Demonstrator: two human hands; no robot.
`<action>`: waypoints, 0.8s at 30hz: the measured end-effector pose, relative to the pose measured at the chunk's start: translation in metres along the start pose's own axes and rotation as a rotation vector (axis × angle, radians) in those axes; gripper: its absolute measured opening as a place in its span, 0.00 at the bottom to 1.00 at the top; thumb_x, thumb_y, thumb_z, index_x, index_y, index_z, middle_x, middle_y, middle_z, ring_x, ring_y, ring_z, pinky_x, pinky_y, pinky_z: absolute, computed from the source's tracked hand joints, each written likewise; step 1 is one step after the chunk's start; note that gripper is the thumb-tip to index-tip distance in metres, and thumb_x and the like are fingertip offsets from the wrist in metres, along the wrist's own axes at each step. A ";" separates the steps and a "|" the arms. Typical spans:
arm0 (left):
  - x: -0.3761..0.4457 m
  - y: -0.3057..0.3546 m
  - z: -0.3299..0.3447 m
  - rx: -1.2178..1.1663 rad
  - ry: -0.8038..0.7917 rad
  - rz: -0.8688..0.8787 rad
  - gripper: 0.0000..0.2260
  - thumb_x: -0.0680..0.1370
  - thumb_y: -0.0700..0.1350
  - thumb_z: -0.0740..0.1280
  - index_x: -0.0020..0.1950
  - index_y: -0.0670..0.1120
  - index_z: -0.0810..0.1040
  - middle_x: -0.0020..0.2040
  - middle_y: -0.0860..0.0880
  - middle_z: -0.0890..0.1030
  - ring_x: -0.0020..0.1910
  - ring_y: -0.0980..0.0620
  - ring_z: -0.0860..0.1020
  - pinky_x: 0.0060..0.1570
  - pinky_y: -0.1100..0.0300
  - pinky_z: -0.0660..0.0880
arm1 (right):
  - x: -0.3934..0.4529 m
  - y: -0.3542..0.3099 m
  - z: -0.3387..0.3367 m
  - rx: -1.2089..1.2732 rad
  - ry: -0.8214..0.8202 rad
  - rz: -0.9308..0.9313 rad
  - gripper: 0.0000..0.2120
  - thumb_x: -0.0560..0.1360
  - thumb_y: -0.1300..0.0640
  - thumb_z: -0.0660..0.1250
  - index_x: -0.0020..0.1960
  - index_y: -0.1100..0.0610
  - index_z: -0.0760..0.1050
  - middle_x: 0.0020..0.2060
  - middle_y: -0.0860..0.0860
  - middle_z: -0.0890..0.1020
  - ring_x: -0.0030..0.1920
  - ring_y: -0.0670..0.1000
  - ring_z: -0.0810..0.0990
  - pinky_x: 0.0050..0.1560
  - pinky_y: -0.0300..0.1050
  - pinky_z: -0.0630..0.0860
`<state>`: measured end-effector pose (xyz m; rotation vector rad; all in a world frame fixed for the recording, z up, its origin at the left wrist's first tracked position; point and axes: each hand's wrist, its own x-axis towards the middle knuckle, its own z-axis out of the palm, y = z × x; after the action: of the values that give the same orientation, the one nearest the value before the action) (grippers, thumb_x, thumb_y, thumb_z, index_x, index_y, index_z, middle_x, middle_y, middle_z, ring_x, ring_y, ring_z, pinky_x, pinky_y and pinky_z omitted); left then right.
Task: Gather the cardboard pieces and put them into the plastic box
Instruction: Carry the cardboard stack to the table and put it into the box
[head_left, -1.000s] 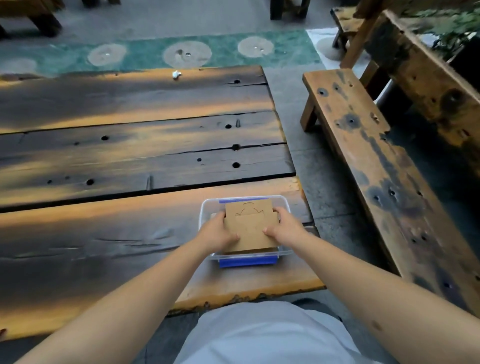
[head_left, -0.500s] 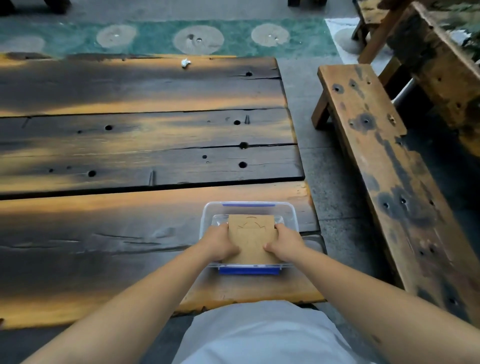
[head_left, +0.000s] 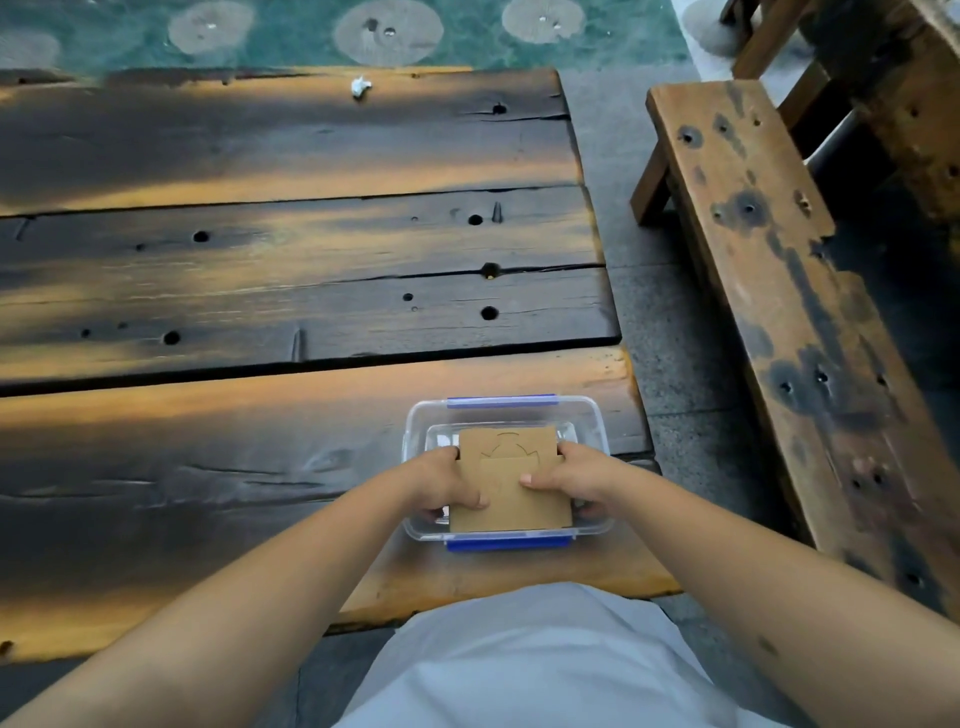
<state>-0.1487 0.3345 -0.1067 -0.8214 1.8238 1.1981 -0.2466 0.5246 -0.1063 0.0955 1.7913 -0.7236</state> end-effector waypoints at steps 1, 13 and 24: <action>0.001 0.000 -0.001 -0.003 -0.027 -0.009 0.27 0.69 0.45 0.78 0.65 0.48 0.70 0.60 0.47 0.79 0.57 0.44 0.79 0.57 0.44 0.78 | 0.001 0.000 0.000 -0.028 0.001 0.018 0.24 0.66 0.44 0.77 0.58 0.47 0.72 0.54 0.48 0.81 0.52 0.52 0.80 0.55 0.55 0.79; 0.006 0.005 -0.017 -0.058 -0.181 -0.086 0.27 0.70 0.46 0.76 0.66 0.48 0.70 0.59 0.46 0.79 0.55 0.43 0.80 0.55 0.45 0.79 | 0.009 -0.016 -0.001 -0.171 0.008 0.101 0.38 0.64 0.37 0.76 0.68 0.51 0.69 0.62 0.52 0.77 0.58 0.57 0.77 0.51 0.55 0.74; 0.006 0.004 -0.009 -0.118 -0.143 -0.051 0.26 0.69 0.49 0.76 0.62 0.54 0.67 0.56 0.51 0.79 0.51 0.46 0.77 0.52 0.47 0.75 | 0.005 -0.044 0.000 -0.600 0.368 -0.395 0.35 0.72 0.30 0.59 0.67 0.55 0.71 0.63 0.53 0.77 0.62 0.54 0.75 0.55 0.50 0.73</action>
<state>-0.1573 0.3267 -0.1076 -0.8208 1.6205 1.3081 -0.2670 0.4878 -0.0923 -0.5725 2.3457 -0.4238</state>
